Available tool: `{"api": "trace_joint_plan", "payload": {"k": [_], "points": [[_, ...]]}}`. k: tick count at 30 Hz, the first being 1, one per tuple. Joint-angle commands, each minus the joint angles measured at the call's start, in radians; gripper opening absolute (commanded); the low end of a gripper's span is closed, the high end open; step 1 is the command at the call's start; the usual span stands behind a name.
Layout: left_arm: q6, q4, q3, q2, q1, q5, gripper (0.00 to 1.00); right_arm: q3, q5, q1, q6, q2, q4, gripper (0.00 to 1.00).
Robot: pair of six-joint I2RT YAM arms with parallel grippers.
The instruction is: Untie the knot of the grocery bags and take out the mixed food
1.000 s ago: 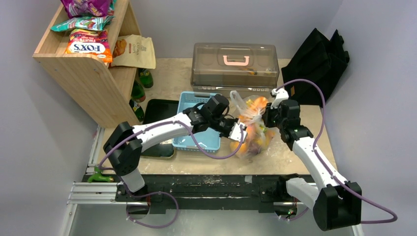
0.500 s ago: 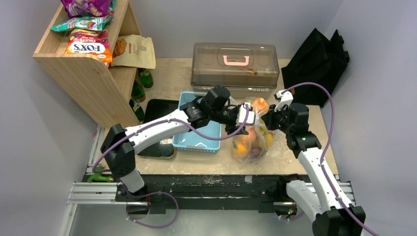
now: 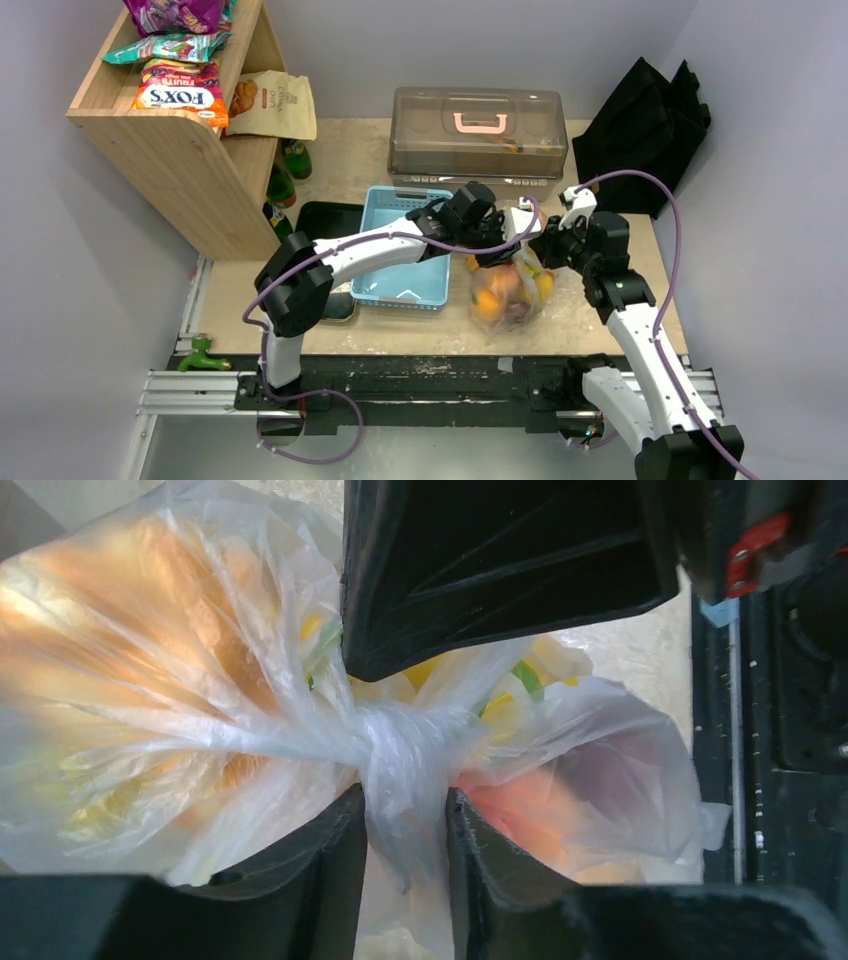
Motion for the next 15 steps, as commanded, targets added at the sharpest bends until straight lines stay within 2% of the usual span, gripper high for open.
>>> {"api": "trace_joint_plan", "payload": {"k": [1, 2, 3, 7, 10, 15], "points": [[-0.034, 0.058, 0.043, -0.004, -0.018, -0.044, 0.18, 0.042, 0.014, 0.006, 0.024, -0.025, 0.008, 0.0], [-0.019, 0.074, 0.021, -0.018, -0.023, -0.031, 0.06, 0.041, 0.029, 0.006, 0.023, -0.023, 0.009, 0.0], [0.001, 0.094, -0.008, -0.035, -0.028, -0.009, 0.0, 0.041, 0.048, 0.006, 0.019, -0.02, 0.01, 0.0], [0.131, 0.113, -0.13, -0.126, -0.041, 0.163, 0.0, 0.037, 0.206, 0.004, 0.005, 0.021, 0.031, 0.0], [0.235, 0.067, -0.194, -0.18, -0.045, 0.252, 0.0, 0.031, 0.328, -0.001, -0.022, 0.058, 0.073, 0.0], [0.413, -0.019, -0.263, -0.23, -0.044, 0.312, 0.0, 0.064, 0.397, -0.024, -0.002, 0.108, 0.102, 0.0]]}}
